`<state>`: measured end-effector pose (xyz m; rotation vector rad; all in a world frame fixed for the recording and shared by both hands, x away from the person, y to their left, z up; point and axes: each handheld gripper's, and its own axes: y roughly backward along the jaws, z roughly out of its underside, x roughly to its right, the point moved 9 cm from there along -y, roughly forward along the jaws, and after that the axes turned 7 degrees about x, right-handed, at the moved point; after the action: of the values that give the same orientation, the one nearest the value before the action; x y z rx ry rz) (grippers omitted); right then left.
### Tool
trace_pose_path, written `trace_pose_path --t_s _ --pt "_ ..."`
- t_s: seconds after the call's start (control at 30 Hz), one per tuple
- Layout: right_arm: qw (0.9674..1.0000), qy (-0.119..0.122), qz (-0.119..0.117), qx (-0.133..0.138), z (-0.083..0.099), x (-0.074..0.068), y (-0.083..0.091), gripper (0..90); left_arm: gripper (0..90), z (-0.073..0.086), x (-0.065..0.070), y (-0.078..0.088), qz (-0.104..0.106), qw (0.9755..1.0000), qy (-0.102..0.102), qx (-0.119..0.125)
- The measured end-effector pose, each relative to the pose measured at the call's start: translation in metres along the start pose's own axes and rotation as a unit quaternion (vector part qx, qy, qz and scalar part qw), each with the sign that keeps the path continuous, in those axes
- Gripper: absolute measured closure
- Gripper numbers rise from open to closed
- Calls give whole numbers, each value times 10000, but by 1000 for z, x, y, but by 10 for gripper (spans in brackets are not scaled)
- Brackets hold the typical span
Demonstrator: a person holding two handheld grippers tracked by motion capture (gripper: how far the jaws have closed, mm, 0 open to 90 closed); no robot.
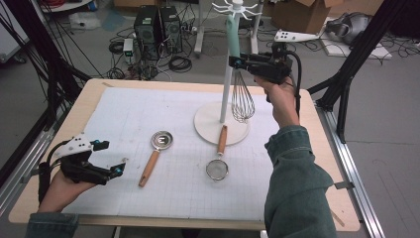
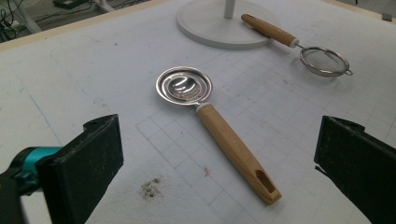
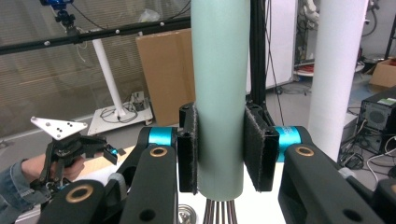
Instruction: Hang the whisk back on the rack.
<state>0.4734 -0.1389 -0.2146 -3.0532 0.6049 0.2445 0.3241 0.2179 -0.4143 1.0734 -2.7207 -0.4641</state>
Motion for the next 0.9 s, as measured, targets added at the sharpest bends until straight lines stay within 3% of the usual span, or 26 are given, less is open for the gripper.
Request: trace_pose_path --t_s 0.23,0.57,0.9 --pt "9999 111 97 37 0 4 -1 691 18 0 0 0 -1 10000 6 -2" --pt "9999 161 58 11 0 3 -1 691 18 1 -1 1 -14 10000 4 -4" --pt "9999 -2 -30 122 1 3 -2 686 18 1 -2 2 -19 10000 27 3"
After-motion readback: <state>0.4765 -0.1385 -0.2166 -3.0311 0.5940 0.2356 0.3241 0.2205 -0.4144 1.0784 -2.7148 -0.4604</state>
